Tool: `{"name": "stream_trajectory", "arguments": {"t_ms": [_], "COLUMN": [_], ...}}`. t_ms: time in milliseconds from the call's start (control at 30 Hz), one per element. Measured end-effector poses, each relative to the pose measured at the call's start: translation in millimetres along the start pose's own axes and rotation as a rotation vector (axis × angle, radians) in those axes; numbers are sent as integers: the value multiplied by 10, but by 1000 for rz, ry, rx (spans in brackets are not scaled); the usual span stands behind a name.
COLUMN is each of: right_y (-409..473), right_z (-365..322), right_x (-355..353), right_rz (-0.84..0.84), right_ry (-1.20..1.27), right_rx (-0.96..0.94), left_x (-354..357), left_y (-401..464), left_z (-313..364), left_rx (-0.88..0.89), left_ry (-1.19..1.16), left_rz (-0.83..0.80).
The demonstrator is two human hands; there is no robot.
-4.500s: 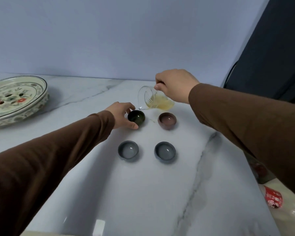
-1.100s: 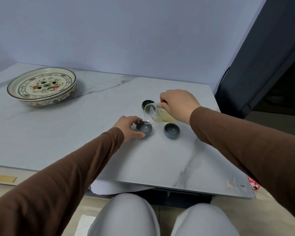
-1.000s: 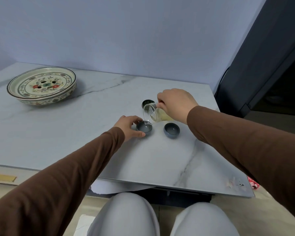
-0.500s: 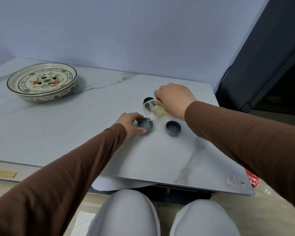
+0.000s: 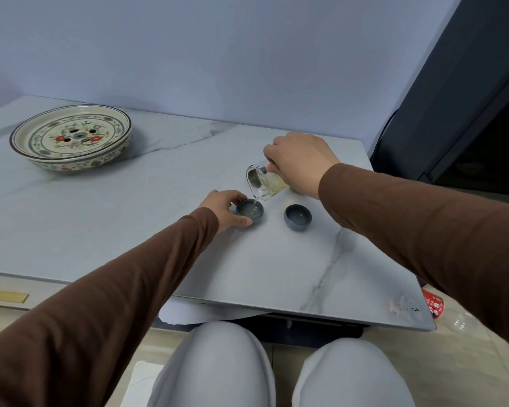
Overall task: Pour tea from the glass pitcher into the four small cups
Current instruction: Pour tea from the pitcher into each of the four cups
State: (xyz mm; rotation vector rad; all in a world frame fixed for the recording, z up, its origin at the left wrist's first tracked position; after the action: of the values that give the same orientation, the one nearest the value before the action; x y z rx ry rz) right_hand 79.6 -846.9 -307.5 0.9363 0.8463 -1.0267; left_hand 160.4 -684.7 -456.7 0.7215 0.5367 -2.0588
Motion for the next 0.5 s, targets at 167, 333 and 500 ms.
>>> {"name": "stream_trajectory", "arguments": {"t_ms": [167,333,500], "right_y": [11,12,5], "right_z": [-10,-14,-8], "right_x": [-13,-15,-13], "right_rz": [20,31,33], "right_ry": [-20,-43,-57], "right_rx": [-26,-36,-44], "left_x": [4,0,-2], "left_y": [5,9,11], "left_z": [7,7,8], "left_rx": [0,2,5], "left_ry": [2,6,10], "left_rz": [-5,-11,-14]}}
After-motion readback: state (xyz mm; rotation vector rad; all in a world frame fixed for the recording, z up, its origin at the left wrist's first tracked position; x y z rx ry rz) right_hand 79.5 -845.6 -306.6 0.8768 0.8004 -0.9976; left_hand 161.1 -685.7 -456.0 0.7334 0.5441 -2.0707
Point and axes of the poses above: each hand's wrist, its own y-axis towards the middle knuckle, its own x-axis out of the palm, z = x × y, the point moved 1 cm from there along y, towards the middle knuckle, and after that the axes turned 3 degrees about -y, right-handed, at the moved point
